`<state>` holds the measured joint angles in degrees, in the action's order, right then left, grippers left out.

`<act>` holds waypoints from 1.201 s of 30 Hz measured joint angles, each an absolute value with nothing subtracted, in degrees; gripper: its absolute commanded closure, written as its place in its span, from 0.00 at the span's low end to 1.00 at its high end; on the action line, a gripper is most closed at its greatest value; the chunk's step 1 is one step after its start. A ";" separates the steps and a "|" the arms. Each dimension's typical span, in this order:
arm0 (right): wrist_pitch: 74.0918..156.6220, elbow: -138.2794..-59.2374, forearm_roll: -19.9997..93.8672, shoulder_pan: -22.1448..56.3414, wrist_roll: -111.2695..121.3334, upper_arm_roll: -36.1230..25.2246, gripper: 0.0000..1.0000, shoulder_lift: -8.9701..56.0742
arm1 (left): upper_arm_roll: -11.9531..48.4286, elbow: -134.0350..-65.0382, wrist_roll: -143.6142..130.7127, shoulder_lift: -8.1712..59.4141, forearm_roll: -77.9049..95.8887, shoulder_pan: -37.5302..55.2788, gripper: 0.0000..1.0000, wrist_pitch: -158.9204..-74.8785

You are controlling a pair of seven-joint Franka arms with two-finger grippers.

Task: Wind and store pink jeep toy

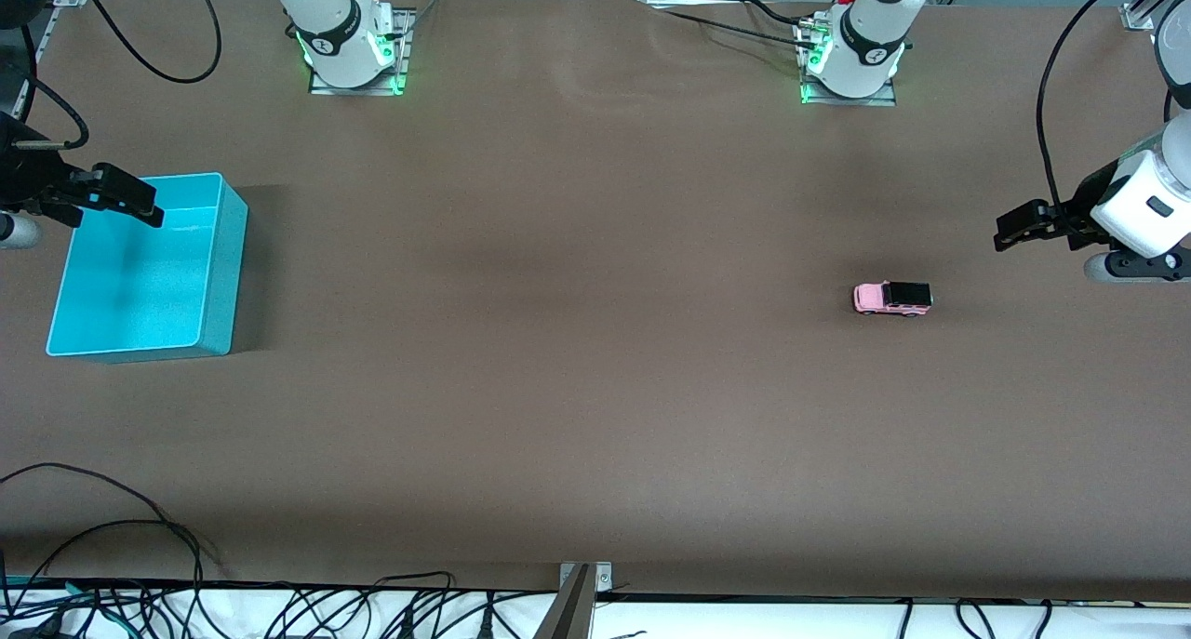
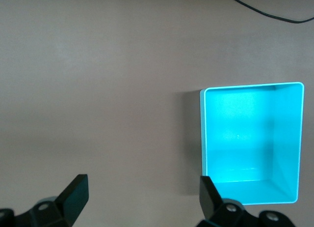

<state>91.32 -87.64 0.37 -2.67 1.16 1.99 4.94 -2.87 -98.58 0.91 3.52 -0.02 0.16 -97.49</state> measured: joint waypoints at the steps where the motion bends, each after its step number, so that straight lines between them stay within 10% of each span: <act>1: 91.32 -87.64 0.37 -2.67 1.16 1.99 0.00 4.94 | -2.86 -98.58 0.91 3.52 -0.02 0.16 0.00 -97.49; 36: 91.32 -87.64 0.37 -2.67 1.16 1.99 0.00 4.98 | -2.91 -98.70 -35.27 8.60 -0.02 0.14 0.00 -97.44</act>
